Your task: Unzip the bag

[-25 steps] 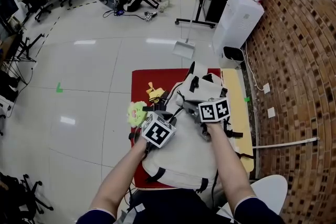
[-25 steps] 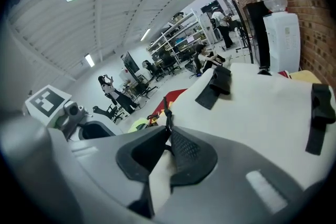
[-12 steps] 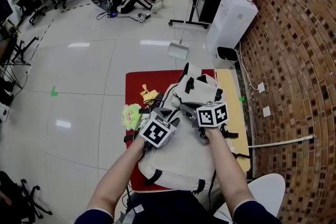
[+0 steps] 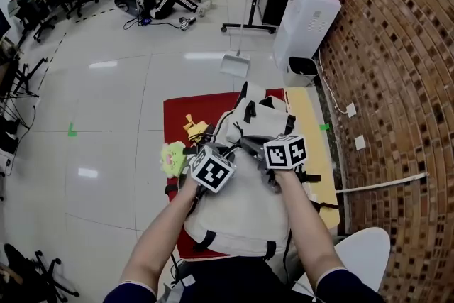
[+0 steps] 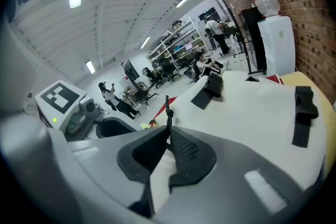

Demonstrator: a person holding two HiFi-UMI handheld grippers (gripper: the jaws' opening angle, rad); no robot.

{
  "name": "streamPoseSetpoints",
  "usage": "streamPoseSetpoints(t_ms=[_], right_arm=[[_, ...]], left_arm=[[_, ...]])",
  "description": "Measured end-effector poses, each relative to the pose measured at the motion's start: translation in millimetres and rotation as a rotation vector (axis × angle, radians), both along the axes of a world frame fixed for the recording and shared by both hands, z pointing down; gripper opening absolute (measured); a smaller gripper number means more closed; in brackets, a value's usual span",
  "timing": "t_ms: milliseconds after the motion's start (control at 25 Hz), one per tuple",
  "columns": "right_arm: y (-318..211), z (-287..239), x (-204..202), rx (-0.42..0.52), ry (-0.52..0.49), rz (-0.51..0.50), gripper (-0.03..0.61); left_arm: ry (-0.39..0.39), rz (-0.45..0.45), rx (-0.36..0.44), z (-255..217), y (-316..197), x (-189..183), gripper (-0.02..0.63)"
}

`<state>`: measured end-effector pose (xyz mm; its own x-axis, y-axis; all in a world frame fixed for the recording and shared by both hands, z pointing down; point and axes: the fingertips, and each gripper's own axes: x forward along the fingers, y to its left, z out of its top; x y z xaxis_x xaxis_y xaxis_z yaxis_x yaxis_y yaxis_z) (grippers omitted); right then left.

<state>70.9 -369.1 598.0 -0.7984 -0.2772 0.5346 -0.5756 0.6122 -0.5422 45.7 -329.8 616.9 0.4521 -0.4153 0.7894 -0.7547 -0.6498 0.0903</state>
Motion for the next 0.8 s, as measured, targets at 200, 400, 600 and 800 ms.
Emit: streamPoseSetpoints(t_ms=[200, 400, 600, 800], right_arm=[[1, 7, 14, -0.057, -0.013, 0.046, 0.028], [5, 12, 33, -0.106, -0.022, 0.093, 0.028], [10, 18, 42, -0.14, -0.038, 0.133, 0.025], [12, 13, 40, -0.053, -0.01, 0.06, 0.038]], left_arm=[[0.048, -0.017, 0.018, -5, 0, -3, 0.064], [0.075, -0.016, 0.023, -11, 1, -5, 0.064], [0.093, -0.008, 0.012, -11, 6, -3, 0.061], [0.101, -0.01, 0.019, -14, 6, -4, 0.055]])
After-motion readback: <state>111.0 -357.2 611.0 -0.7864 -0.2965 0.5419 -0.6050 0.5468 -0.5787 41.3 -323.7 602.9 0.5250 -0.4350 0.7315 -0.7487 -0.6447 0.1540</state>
